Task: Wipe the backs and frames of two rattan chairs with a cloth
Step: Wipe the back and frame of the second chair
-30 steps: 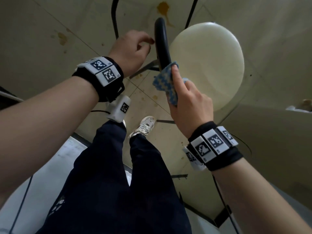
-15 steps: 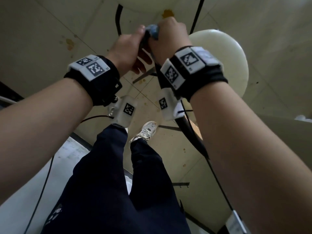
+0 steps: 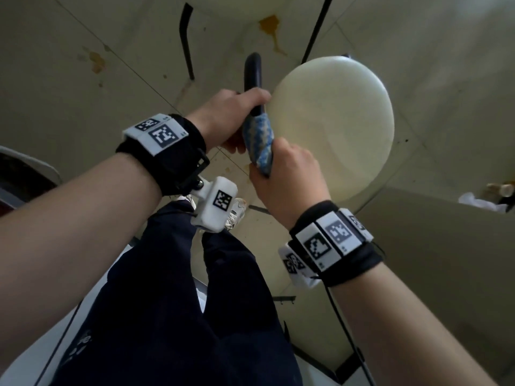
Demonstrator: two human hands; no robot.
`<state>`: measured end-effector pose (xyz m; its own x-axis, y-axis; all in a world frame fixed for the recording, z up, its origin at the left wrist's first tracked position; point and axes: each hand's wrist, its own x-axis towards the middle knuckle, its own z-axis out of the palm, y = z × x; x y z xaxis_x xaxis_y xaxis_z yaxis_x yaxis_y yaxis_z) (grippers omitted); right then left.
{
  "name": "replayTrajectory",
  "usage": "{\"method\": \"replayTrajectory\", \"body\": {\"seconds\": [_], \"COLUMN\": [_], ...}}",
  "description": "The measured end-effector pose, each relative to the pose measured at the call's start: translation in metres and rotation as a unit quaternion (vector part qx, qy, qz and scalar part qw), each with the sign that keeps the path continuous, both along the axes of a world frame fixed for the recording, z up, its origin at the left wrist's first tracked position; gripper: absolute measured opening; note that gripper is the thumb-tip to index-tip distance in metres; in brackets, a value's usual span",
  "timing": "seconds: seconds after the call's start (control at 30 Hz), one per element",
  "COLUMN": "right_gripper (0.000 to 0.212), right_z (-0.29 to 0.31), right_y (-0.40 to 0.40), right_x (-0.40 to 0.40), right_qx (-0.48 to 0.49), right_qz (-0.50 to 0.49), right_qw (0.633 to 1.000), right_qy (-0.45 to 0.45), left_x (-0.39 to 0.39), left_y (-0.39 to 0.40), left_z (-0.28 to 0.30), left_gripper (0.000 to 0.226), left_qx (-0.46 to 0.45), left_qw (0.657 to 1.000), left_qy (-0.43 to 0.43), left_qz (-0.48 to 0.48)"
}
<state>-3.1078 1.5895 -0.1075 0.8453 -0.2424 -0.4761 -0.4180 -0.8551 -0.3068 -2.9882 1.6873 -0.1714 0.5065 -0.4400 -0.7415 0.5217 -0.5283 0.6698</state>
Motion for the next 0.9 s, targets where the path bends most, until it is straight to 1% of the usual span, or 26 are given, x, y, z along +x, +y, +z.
{"method": "replayTrajectory", "body": {"seconds": [0.1, 0.27, 0.3, 0.4, 0.43, 0.53, 0.6, 0.63, 0.7, 0.8, 0.9], "right_gripper": [0.024, 0.027, 0.028, 0.031, 0.032, 0.041, 0.049, 0.049, 0.043, 0.033, 0.033], "right_z": [-0.004, -0.009, -0.012, -0.017, -0.017, -0.016, -0.014, -0.014, -0.013, -0.015, -0.013], "right_y": [0.001, -0.009, -0.012, -0.022, -0.023, -0.023, -0.020, -0.019, -0.017, -0.014, -0.013], "right_x": [0.020, 0.078, 0.094, 0.141, 0.154, 0.172, 0.167, 0.160, 0.140, 0.099, 0.063], "right_qx": [0.004, 0.012, 0.015, 0.031, 0.028, 0.023, 0.035, 0.035, 0.028, 0.002, -0.009], "right_qz": [-0.015, -0.052, -0.054, -0.071, -0.072, -0.061, -0.063, -0.064, -0.062, -0.035, -0.013], "right_qw": [1.000, 0.998, 0.998, 0.995, 0.994, 0.993, 0.993, 0.994, 0.995, 0.997, 0.997], "right_qy": [-0.018, -0.031, -0.036, -0.069, -0.081, -0.096, -0.091, -0.083, -0.067, -0.072, -0.070], "left_x": [0.012, 0.059, 0.069, 0.092, 0.096, 0.098, 0.089, 0.082, 0.066, 0.045, 0.039], "left_y": [-0.006, -0.022, -0.026, -0.034, -0.033, -0.022, -0.012, -0.008, 0.000, 0.010, 0.012], "left_z": [-0.003, 0.007, 0.011, 0.025, 0.028, 0.030, 0.025, 0.021, 0.013, 0.003, 0.000], "left_gripper": [0.054, 0.049, 0.044, 0.031, 0.029, 0.023, 0.022, 0.024, 0.030, 0.041, 0.047], "left_qx": [-0.017, -0.019, -0.027, -0.102, -0.107, -0.086, -0.081, -0.085, -0.093, -0.098, -0.089], "left_qw": [0.999, 0.994, 0.992, 0.976, 0.973, 0.979, 0.985, 0.987, 0.988, 0.988, 0.988], "left_qy": [-0.021, -0.068, -0.066, -0.022, -0.028, -0.071, -0.062, -0.050, -0.027, -0.004, -0.007], "left_qz": [0.031, 0.084, 0.102, 0.192, 0.204, 0.170, 0.140, 0.130, 0.117, 0.117, 0.128]}}
